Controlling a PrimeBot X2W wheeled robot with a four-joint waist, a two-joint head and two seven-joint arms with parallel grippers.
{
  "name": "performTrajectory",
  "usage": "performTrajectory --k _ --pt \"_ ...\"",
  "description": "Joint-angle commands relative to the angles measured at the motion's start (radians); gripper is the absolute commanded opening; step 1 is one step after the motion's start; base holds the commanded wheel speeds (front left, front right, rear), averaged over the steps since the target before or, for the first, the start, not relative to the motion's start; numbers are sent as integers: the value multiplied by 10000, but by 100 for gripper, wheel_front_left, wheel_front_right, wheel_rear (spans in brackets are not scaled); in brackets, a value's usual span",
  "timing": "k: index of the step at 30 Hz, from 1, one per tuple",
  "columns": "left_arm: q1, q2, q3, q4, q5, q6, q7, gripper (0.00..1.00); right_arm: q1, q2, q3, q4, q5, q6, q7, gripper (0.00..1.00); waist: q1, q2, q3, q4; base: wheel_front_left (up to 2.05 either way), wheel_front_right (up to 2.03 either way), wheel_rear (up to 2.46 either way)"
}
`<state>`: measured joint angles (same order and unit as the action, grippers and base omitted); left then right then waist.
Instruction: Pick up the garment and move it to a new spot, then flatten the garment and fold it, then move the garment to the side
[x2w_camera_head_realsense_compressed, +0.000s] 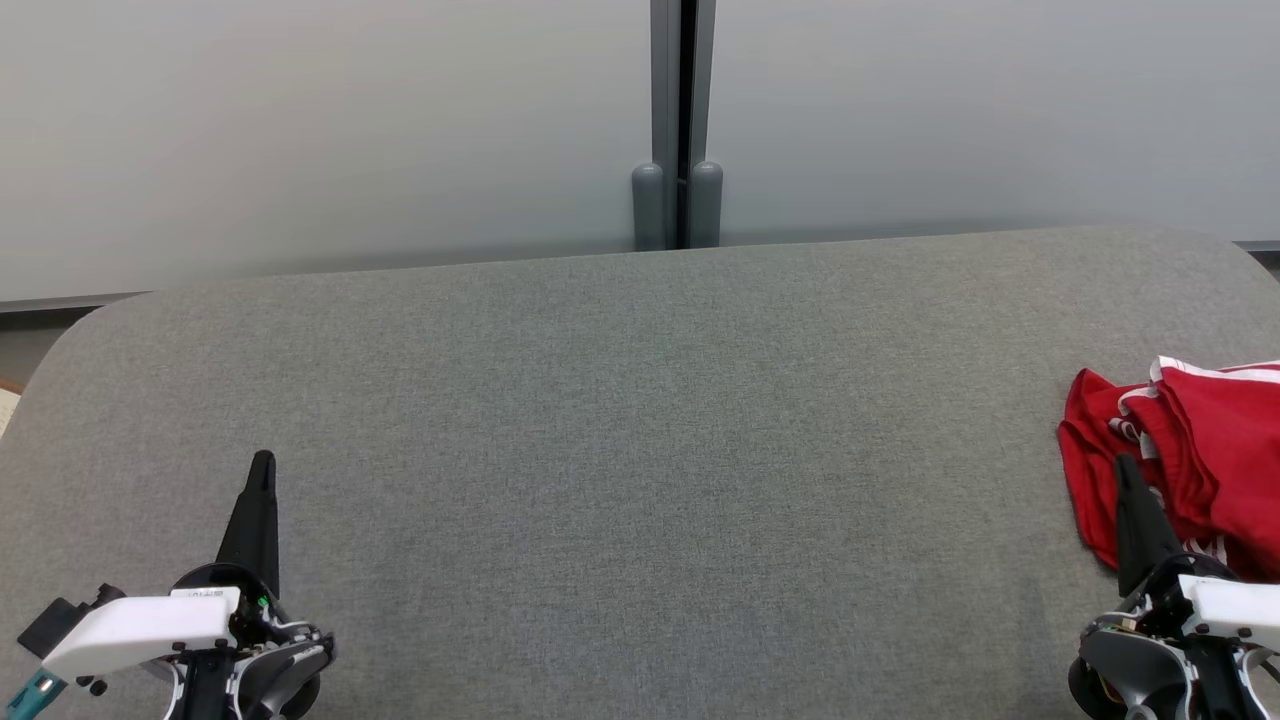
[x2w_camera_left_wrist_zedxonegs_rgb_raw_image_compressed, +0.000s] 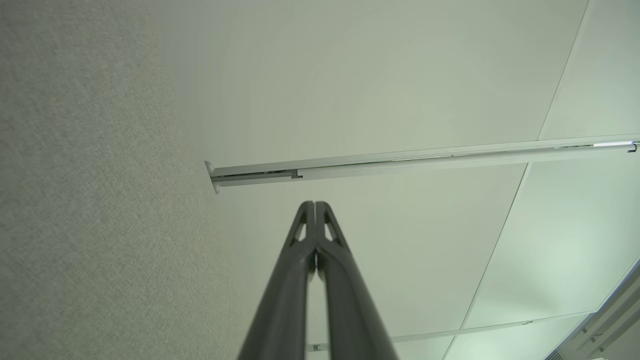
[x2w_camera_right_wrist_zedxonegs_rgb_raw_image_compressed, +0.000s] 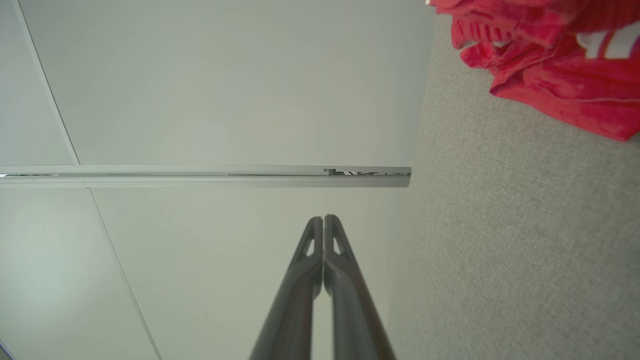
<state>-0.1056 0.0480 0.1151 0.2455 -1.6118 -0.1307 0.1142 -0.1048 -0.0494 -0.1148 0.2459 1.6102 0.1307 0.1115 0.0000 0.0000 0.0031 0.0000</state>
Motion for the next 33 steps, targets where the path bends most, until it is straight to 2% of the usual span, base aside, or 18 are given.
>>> performTrajectory --k 1,33 --pt "-81 15 43 9 -6 -37 37 0 -93 -5 -4 10 50 0 46 0 0 0 0 0 0 0 0" --pt "-80 14 44 7 -5 -37 38 0 -92 -5 -4 10 49 0 44 0 0 0 0 0 0 0 0"
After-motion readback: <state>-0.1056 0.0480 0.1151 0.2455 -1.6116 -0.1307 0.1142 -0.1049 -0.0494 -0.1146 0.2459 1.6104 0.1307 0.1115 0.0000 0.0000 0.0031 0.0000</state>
